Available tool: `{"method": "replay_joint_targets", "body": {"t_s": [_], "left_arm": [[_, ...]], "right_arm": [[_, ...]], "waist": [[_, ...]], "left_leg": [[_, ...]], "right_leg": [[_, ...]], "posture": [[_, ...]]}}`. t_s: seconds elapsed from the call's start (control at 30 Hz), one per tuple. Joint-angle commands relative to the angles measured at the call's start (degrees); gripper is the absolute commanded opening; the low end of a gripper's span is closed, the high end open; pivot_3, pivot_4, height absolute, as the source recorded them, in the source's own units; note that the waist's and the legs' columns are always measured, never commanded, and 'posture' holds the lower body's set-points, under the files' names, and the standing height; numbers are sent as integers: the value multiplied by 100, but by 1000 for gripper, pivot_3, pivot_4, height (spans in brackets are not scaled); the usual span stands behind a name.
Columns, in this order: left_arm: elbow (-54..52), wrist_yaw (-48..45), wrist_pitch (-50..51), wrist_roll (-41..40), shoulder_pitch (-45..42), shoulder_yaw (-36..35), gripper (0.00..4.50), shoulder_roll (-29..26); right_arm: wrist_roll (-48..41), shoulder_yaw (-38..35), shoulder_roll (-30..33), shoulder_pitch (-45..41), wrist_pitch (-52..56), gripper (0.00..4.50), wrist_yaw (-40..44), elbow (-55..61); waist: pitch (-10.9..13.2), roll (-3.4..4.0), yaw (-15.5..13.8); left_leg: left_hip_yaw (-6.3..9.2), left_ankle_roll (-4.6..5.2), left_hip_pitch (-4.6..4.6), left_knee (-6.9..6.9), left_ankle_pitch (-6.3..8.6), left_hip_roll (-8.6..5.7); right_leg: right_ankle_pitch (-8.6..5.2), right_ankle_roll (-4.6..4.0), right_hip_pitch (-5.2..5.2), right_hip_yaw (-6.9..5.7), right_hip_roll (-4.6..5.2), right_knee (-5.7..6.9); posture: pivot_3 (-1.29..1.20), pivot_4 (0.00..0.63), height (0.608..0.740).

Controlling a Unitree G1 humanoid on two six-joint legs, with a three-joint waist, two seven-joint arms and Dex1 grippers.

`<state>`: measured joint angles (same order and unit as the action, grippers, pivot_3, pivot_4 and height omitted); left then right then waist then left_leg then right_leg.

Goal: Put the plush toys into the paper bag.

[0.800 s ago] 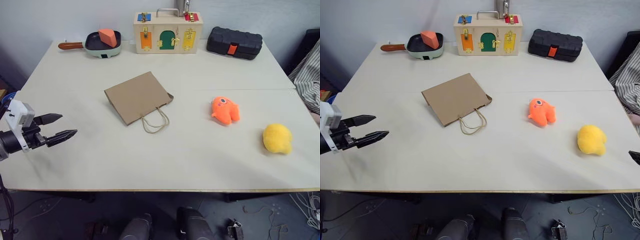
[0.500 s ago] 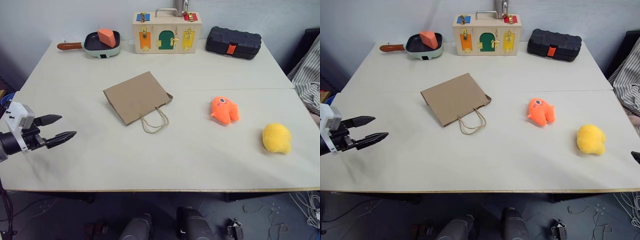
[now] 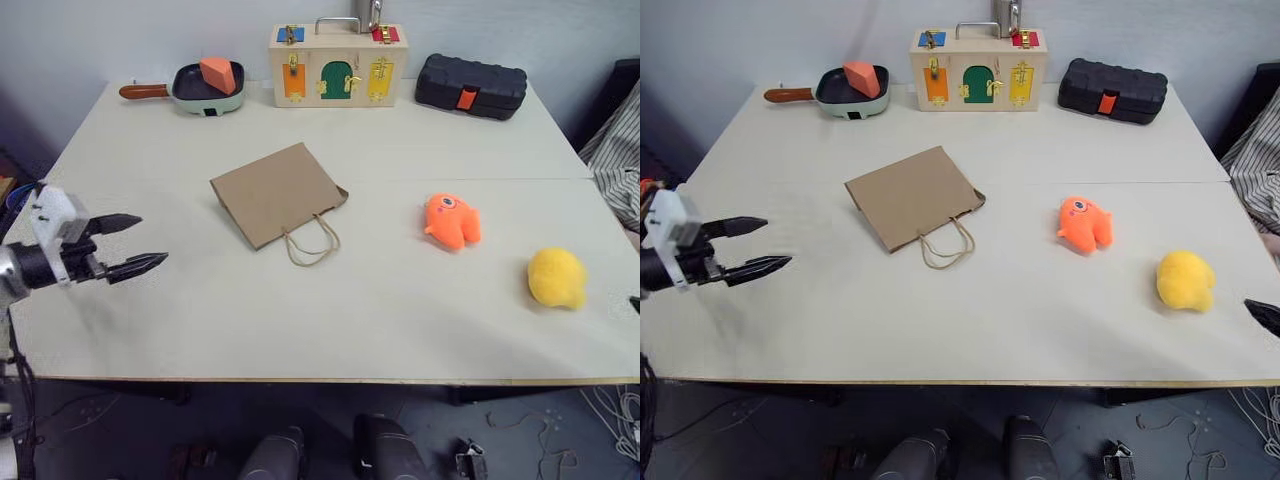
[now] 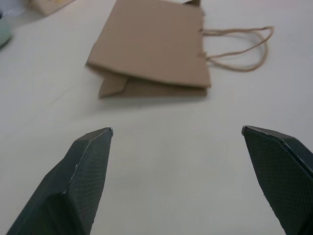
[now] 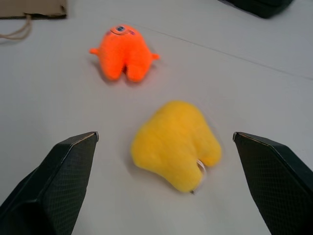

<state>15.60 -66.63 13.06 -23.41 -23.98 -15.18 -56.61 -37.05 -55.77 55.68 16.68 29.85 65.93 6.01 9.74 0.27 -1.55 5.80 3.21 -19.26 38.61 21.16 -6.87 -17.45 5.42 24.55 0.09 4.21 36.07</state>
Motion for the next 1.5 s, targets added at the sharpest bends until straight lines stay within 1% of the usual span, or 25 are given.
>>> {"method": "replay_joint_targets", "body": {"t_s": [0.03, 0.13, 0.23, 0.3, 0.37, 0.43, 0.47, 0.5, 0.53, 0.6, 0.63, 0.7, 0.8, 0.87, 0.9, 1.2, 1.4, 1.5], "left_arm": [[-271, -467, -420, 378, -644, 750, 4441, 114], [-240, -796, -740, 845, -1467, 1668, 4441, 619], [50, -985, -945, 1130, -1958, 2134, 4441, 999], [642, -908, -1570, 1689, -2410, 2599, 4441, 1366], [1232, -802, -2148, 2123, -2753, 2904, 4441, 1641], [1782, -628, -2517, 2375, -3044, 3029, 4441, 1907], [1999, -552, -2651, 2460, -3154, 3055, 4441, 2007], [2236, -458, -2791, 2547, -3267, 3072, 4441, 2117], [2482, -297, -2981, 2669, -3381, 3100, 4441, 2223], [2933, -105, -3342, 2808, -3573, 3128, 4441, 2432], [3097, -56, -3490, 2862, -3638, 3137, 4268, 2492], [3374, -68, -3712, 2874, -3733, 3101, 3864, 2608], [3625, -39, -3825, 2903, -3843, 3074, 2972, 2741], [3720, 31, -3872, 2997, -3881, 3113, 2264, 2784], [3767, 77, -3916, 3075, -3894, 3150, 2040, 2798], [4040, -6, -4166, 3266, -3972, 3211, 2040, 2982], [4260, 290, -4378, 3589, -4017, 3316, 2040, 3077], [4388, 451, -4367, 3652, -4071, 3314, 1495, 3155]], "right_arm": [[-739, 340, -26, -232, 443, 4500, -255, 1343], [-1384, 1345, -207, -784, 651, 4500, -846, 2598], [-1490, 2194, -393, -1269, 686, 4500, -1279, 3126], [-1129, 3079, -472, -1656, 639, 4500, -1567, 3366], [-727, 3734, -525, -1985, 628, 4500, -1861, 3382], [-364, 4209, -605, -2236, 589, 4500, -2107, 3267], [-244, 4356, -634, -2304, 560, 4500, -2167, 3228], [-184, 4463, -679, -2350, 550, 4500, -2208, 3212], [-140, 4558, -732, -2383, 545, 4500, -2250, 3211], [-56, 4718, -853, -2400, 524, 4500, -2327, 3220], [-9, 4776, -892, -2404, 515, 4500, -2353, 3223], [87, 4874, -973, -2409, 504, 4500, -2403, 3221], [156, 4967, -1074, -2445, 522, 4500, -2475, 3211], [198, 5008, -1130, -2464, 534, 4500, -2502, 3201], [209, 5018, -1152, -2469, 541, 4500, -2513, 3203], [186, 4966, -1182, -2501, 617, 4500, -2580, 3229], [178, 4956, -1192, -2477, 632, 4500, -2616, 3259], [190, 4986, -1213, -2518, 630, 4500, -2640, 3241]], "waist": [[0, 0, 2], [0, -1, 0], [3, -7, 15], [10, -22, 14], [11, -27, 1], [9, -32, -1], [7, -35, 2], [8, -35, 5], [8, -35, 6], [10, -39, 1], [10, -40, 0], [12, -42, -1], [12, -42, 6], [12, -42, 7], [12, -42, 7], [11, -43, 4], [11, -43, 4], [11, -44, 3]], "left_leg": [[1, 0, 0, 1, 0, 0], [2, -2, -4, 22, 1, 0], [6, -5, -21, 39, 4, 0], [6, -5, -26, 44, 5, 1], [6, -4, -41, 57, 5, -2], [6, -4, -51, 65, 5, -3], [5, -3, -70, 70, 5, -5], [6, -3, -108, 94, 4, -6], [7, -3, -124, 111, 4, -7], [10, -4, -132, 134, 5, -7], [14, -4, -140, 134, 5, -8], [17, -2, -143, 138, 6, -15], [19, -1, -143, 145, 6, -23], [19, -1, -142, 145, 6, -23], [20, -1, -142, 144, 6, -23], [22, 0, -143, 146, 6, -25], [21, 0, -143, 146, 6, -25], [22, 0, -143, 146, 6, -25]], "right_leg": [[0, 0, 0, -1, 0, 0], [1, 2, -2, -6, 0, 7], [1, 3, 7, -12, -1, 12], [1, 3, 12, -12, -5, 35], [1, 3, 25, -15, -2, 31], [1, 3, 38, -16, -2, 35], [2, 3, 59, -15, -1, 37], [2, 4, 97, -17, -1, 62], [2, 4, 112, -25, -1, 86], [2, 4, 116, -51, 4, 92], [2, 4, 116, -58, 8, 92], [2, 4, 115, -61, 14, 93], [3, 5, 115, -61, 21, 93], [3, 5, 115, -61, 21, 97], [3, 5, 116, -61, 20, 98], [3, 6, 115, -62, 22, 110], [3, 6, 115, -62, 23, 111], [3, 6, 115, -62, 22, 113]], "posture": [[0, 150, 740], [0, 150, 740], [0, 150, 740], [0, 150, 740], [0, 150, 740], [0, 150, 740], [0, 150, 740], [0, 150, 740], [0, 150, 740], [0, 150, 740], [0, 150, 740], [0, 150, 740], [0, 150, 740], [0, 150, 740], [0, 150, 740], [0, 150, 740], [0, 150, 740], [0, 150, 740]]}}
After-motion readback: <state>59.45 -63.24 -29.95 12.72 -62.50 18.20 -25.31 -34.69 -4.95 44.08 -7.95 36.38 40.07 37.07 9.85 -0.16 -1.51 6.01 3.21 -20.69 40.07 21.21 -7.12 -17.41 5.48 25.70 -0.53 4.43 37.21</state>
